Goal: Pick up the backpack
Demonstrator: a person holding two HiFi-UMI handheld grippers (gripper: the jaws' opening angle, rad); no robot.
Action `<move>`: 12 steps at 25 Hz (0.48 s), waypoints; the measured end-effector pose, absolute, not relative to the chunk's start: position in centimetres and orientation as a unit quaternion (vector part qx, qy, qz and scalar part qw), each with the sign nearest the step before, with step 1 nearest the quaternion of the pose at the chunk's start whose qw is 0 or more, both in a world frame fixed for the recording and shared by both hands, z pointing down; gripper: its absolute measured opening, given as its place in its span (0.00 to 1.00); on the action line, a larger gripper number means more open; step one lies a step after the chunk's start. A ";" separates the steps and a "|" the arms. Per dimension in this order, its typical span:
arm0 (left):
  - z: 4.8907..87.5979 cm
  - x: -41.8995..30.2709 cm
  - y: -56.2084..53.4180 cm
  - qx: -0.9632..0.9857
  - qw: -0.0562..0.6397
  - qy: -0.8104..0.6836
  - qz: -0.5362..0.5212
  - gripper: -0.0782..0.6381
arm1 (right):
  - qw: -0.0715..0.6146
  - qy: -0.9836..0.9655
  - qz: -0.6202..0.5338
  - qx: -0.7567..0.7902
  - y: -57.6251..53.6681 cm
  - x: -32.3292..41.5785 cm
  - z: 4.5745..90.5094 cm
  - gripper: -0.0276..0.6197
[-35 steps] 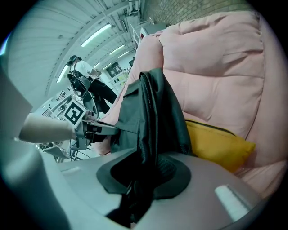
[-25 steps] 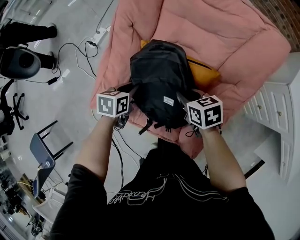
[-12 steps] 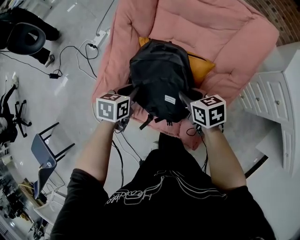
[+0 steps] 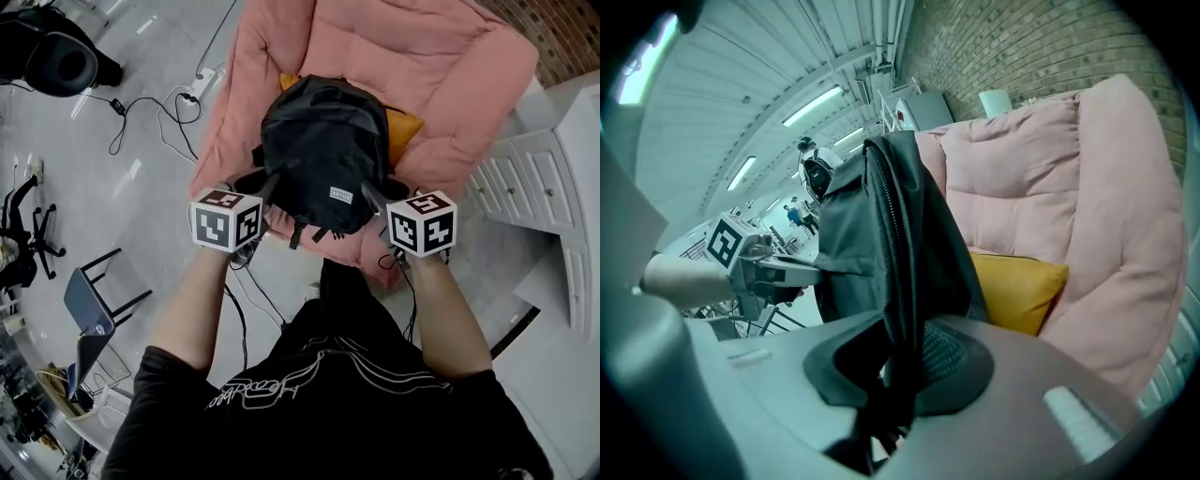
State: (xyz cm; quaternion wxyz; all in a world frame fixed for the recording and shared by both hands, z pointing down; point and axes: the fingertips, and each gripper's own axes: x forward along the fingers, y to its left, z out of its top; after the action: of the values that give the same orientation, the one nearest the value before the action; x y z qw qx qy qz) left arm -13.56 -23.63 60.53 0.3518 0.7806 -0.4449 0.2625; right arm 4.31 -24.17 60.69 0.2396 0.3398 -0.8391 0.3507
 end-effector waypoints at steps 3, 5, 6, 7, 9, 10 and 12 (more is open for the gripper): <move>59.0 -13.7 -23.1 0.784 0.346 -0.447 0.257 0.19 | 0.233 -0.844 0.339 0.343 -23.8 4.2 59.3 0.14; 57.9 -13.7 -22.7 0.787 0.342 -0.448 0.252 0.19 | 0.229 -0.849 0.329 0.345 -23.5 4.2 58.2 0.14; 57.3 -13.6 -22.4 0.788 0.340 -0.448 0.250 0.19 | 0.226 -0.851 0.324 0.346 -23.2 4.2 57.6 0.14; 56.7 -13.6 -22.1 0.790 0.336 -0.449 0.249 0.19 | 0.223 -0.852 0.322 0.347 -22.9 4.3 57.0 0.14; 55.5 -13.5 -21.5 0.793 0.327 -0.452 0.246 0.19 | 0.216 -0.853 0.321 0.350 -22.3 4.4 55.9 0.14; 54.8 -13.5 -21.2 0.794 0.322 -0.454 0.245 0.19 | 0.213 -0.854 0.319 0.352 -21.9 4.4 55.3 0.14; 53.4 -13.3 -20.6 0.796 0.314 -0.458 0.239 0.19 | 0.207 -0.856 0.314 0.354 -21.3 4.5 53.9 0.14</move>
State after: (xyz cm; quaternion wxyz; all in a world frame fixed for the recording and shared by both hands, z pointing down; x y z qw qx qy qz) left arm -13.35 -20.61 53.37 0.3144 0.7961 -0.4583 0.2395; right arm 4.54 -21.27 53.94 0.2072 0.3539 -0.8564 0.3138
